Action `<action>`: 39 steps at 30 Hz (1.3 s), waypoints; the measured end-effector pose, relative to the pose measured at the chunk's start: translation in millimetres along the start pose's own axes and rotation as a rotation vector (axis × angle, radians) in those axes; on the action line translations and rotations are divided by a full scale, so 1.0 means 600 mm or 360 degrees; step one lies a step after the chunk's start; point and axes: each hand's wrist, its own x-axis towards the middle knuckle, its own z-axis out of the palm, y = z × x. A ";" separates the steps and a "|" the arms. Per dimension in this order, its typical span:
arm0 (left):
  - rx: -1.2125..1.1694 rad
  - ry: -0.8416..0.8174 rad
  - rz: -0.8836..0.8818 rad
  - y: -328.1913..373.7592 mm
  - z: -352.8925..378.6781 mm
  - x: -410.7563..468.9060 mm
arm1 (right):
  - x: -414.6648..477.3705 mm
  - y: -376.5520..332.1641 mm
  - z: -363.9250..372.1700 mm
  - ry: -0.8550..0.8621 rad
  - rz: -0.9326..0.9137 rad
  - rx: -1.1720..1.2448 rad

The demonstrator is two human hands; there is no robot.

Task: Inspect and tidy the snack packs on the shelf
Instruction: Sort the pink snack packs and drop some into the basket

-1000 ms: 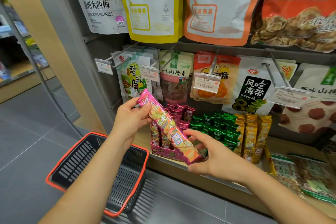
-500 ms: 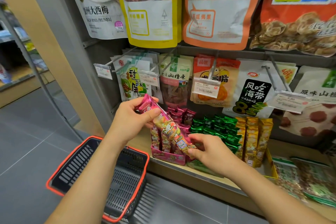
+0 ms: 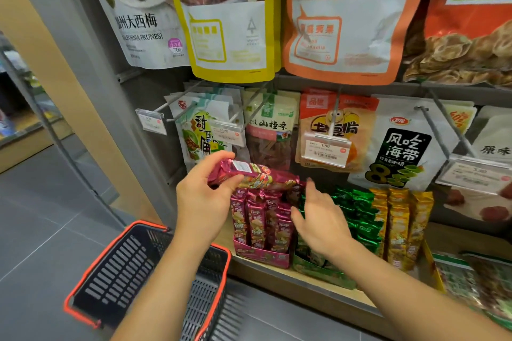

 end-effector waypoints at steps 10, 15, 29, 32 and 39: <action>0.0317 -0.0272 0.0455 -0.036 0.069 -0.004 | -0.003 0.019 0.057 -0.0177 -0.0440 -0.0451; 0.0497 -0.0542 0.0587 -0.042 0.107 -0.009 | -0.003 0.026 0.049 -0.0163 -0.0517 -0.0427; 0.0885 -0.0862 0.0302 -0.094 0.186 0.019 | 0.071 0.067 -0.007 0.0096 -0.0050 0.0421; 0.1001 -0.1017 0.0342 -0.104 0.196 0.031 | 0.108 0.069 -0.009 0.0012 0.0114 0.0556; 0.1398 -0.1131 0.0526 -0.152 0.199 0.007 | 0.168 0.056 0.018 -0.0349 0.0262 0.0208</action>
